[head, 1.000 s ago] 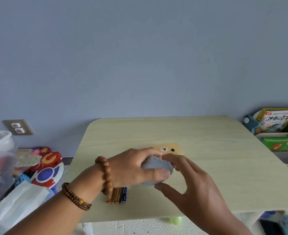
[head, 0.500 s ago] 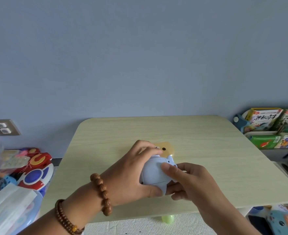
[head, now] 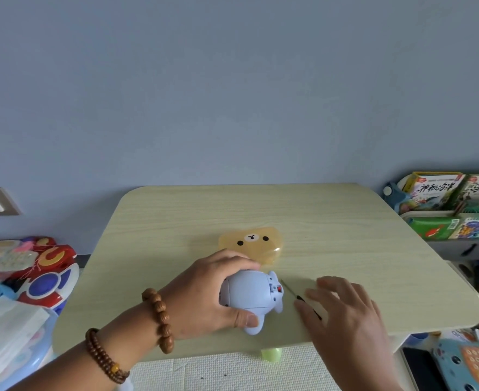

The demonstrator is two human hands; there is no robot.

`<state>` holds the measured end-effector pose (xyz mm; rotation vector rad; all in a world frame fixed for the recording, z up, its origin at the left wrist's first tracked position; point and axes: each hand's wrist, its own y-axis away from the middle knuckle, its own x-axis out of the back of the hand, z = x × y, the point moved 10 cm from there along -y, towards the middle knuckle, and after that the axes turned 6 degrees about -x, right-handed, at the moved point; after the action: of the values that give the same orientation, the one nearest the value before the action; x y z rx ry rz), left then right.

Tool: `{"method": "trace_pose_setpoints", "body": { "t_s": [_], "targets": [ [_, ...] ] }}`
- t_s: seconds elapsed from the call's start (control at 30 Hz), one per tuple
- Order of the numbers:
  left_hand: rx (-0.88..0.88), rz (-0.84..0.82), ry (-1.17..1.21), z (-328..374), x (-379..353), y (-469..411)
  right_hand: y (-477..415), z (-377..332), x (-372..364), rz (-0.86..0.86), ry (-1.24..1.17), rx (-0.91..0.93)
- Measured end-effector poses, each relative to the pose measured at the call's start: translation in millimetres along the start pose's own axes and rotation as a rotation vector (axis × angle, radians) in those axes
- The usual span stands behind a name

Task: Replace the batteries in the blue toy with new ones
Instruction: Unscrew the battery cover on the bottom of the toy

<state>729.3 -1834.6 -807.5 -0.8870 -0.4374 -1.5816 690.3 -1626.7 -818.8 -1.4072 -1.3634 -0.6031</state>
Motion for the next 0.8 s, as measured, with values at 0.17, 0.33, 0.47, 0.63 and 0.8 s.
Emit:
{"method": "trace_pose_setpoints", "body": {
  "t_s": [0.17, 0.33, 0.47, 0.63, 0.8],
  "targets": [
    [0.011, 0.004, -0.015, -1, 1, 2, -7, 2, 12, -0.012, -0.269, -0.036],
    [0.025, 0.010, 0.004, -2, 4, 3, -24, 7, 31, -0.157, -0.811, -0.219],
    [0.019, 0.020, 0.030, -2, 5, 5, -28, -17, 43, -0.200, -0.841, -0.098],
    [0.021, 0.002, 0.024, -1, 4, 5, -22, -38, 37, -0.246, -0.579, 0.060],
    [0.020, -0.005, 0.019, 0, 4, 6, -18, -42, 40, -0.230, -0.571, 0.071]
  ]
}}
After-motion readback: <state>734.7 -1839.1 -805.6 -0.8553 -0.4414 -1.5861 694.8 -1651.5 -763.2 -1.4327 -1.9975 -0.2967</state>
